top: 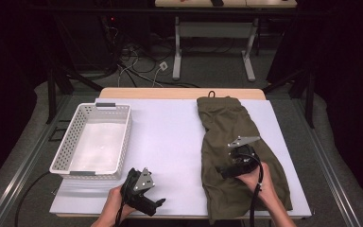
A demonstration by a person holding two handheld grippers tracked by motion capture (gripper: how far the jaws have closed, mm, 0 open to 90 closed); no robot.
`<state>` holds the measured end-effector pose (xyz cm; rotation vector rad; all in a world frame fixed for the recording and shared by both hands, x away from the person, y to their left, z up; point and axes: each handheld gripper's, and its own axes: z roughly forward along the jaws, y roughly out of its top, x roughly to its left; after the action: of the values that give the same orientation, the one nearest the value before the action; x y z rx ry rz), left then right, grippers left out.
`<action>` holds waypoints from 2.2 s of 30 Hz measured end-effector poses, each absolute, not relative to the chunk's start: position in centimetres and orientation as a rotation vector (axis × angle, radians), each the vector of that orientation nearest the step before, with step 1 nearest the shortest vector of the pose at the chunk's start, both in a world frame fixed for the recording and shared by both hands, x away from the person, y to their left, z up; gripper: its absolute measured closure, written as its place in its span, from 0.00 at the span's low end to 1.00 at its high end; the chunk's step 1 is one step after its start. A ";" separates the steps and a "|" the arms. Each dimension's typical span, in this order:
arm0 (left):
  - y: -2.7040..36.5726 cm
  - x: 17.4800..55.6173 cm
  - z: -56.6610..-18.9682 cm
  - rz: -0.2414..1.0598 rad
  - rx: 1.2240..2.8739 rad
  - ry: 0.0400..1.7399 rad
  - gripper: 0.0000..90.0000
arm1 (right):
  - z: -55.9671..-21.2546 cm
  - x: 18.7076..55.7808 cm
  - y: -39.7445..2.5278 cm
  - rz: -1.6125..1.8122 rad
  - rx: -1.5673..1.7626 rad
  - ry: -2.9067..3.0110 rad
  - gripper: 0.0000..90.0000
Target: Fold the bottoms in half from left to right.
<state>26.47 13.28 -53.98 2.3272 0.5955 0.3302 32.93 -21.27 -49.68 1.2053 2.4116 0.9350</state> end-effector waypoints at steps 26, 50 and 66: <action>13.5 26.5 -54.0 0.321 2.326 0.601 0.01 | -50.3 37.4 -17.7 0.883 1.213 2.422 0.06; 13.4 26.4 -54.1 0.309 2.334 0.591 0.01 | -53.3 40.6 -15.0 0.746 1.296 2.438 0.34; 13.5 26.3 -54.0 0.314 2.333 0.586 0.01 | -54.3 40.8 -15.1 0.729 1.379 2.397 0.80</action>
<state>26.29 13.47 -54.01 2.3328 0.5861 0.3138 40.76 -15.14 -54.32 1.3790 2.3972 0.7294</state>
